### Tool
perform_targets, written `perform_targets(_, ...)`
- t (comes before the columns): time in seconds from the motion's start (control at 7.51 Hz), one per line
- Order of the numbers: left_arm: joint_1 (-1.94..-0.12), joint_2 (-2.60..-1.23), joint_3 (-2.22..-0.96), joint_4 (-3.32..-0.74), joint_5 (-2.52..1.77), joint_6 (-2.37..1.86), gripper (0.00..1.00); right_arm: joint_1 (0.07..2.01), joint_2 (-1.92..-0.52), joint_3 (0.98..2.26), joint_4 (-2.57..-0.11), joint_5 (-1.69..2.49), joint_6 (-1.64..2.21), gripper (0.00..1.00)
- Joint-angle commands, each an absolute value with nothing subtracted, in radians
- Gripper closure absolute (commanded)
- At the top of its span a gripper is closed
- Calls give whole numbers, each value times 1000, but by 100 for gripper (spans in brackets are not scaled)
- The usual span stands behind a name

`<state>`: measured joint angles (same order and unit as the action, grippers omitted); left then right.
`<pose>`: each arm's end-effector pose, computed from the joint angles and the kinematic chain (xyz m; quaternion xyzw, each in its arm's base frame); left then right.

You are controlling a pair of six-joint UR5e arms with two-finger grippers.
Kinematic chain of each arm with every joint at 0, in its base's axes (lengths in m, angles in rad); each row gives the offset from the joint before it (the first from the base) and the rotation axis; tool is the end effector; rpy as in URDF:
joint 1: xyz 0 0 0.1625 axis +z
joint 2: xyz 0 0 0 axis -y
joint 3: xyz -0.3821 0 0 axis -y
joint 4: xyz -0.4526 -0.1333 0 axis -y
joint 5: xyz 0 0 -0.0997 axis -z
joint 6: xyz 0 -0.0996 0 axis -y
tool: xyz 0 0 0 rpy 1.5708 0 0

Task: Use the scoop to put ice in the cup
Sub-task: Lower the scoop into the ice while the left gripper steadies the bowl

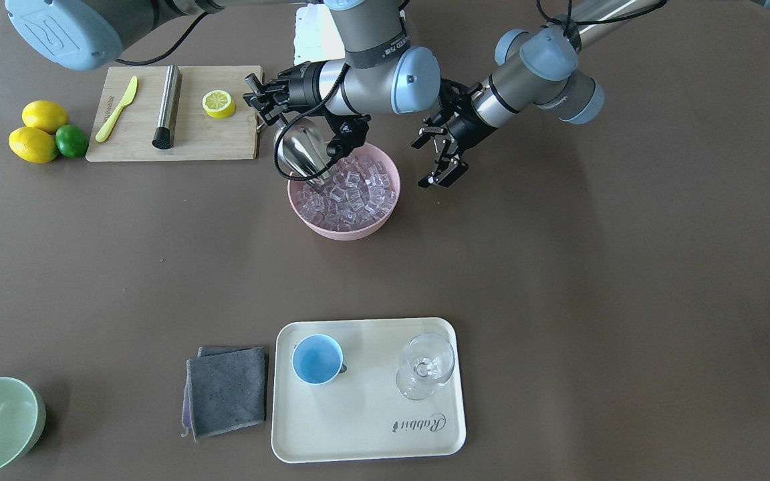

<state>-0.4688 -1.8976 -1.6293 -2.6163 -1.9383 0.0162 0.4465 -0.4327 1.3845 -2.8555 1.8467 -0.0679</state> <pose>0.5341 -0.3798 0.2685 0.4809 0.4512 0.4952 0.5655 -0.5606 -0.3861 0.0773 -0.2101 -0.0344 -0.5295 0.8211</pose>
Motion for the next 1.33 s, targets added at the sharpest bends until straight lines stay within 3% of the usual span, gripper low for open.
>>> perform_targets(0.0, -469, -1911, -1598, -2651, -1931, -60, 2, 445, -465, 1397, -2766, 1847, -66, 100)
perform_targets(0.4, -471, -1937, -1546, -2718, -1925, -60, 2, 445, -483, 1399, -2695, 1845, -64, 100)
perform_targets(1.2, -480, -1936, -1552, -2718, -1927, -60, 2, 445, -653, 1600, -2528, 1824, -31, 100)
